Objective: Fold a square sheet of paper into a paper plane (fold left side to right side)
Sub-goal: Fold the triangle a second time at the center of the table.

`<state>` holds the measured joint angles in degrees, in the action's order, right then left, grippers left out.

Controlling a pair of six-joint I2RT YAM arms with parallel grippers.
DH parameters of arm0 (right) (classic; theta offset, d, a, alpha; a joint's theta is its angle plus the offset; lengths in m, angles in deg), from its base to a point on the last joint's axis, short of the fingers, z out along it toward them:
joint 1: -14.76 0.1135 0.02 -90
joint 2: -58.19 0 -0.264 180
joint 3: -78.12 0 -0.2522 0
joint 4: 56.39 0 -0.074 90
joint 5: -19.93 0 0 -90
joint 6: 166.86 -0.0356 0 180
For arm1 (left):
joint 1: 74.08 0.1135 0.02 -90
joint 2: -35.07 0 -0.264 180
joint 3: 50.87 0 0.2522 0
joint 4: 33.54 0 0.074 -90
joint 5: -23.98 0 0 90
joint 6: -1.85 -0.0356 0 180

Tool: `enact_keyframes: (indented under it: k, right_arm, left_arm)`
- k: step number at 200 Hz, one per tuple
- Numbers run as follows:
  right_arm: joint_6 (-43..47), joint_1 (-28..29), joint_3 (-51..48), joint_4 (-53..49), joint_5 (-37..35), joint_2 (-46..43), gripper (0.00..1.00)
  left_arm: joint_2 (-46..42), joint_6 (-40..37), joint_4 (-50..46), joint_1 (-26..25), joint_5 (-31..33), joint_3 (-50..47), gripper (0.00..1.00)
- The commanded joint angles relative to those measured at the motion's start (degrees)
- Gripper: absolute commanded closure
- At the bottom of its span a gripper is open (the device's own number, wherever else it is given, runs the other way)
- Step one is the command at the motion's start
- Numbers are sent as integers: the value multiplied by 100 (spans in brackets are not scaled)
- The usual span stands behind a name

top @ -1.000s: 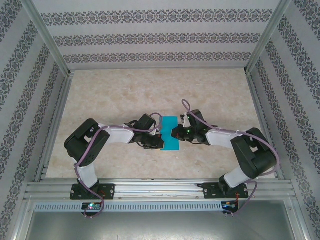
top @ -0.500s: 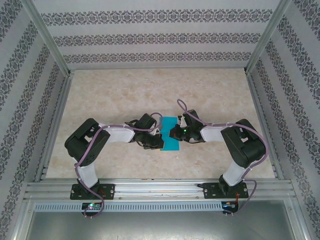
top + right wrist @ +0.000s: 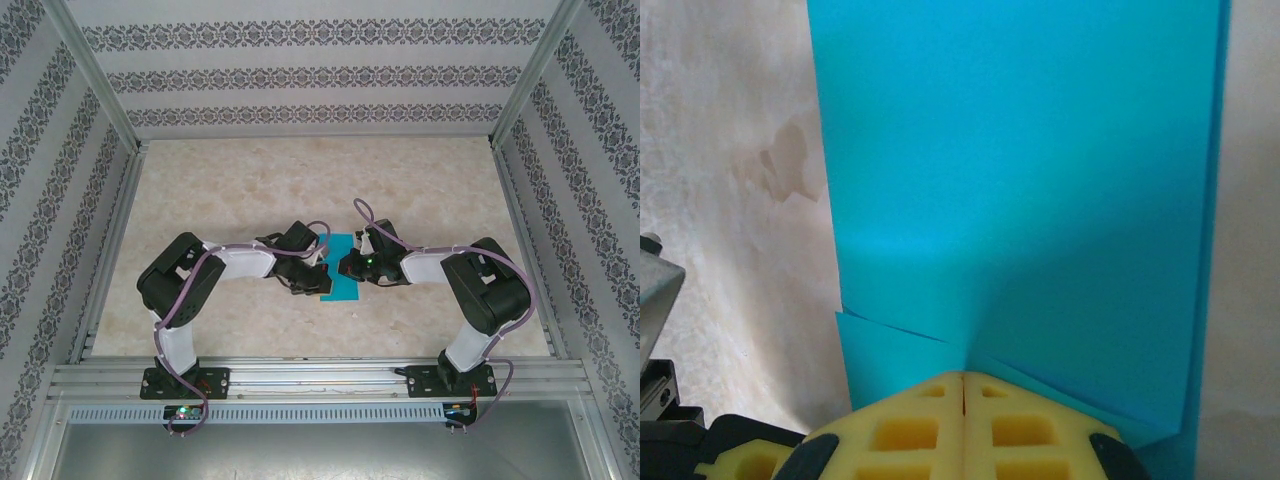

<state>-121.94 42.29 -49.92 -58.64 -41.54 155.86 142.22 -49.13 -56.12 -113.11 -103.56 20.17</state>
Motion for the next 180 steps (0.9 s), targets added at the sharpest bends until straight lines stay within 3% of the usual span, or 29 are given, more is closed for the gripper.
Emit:
enact_keyframes:
  k: [1,90,180]
  right_arm:
    - [19,51,-170,-281,-234,226,100]
    - [24,51,-250,-289,-296,187,100]
    - [140,-26,-212,-603,-445,268,100]
  left_arm:
    - [144,-163,-146,-26,-105,207,100]
    - [385,-246,-163,9,79,512,100]
    - [172,-386,-235,9,28,-206,100]
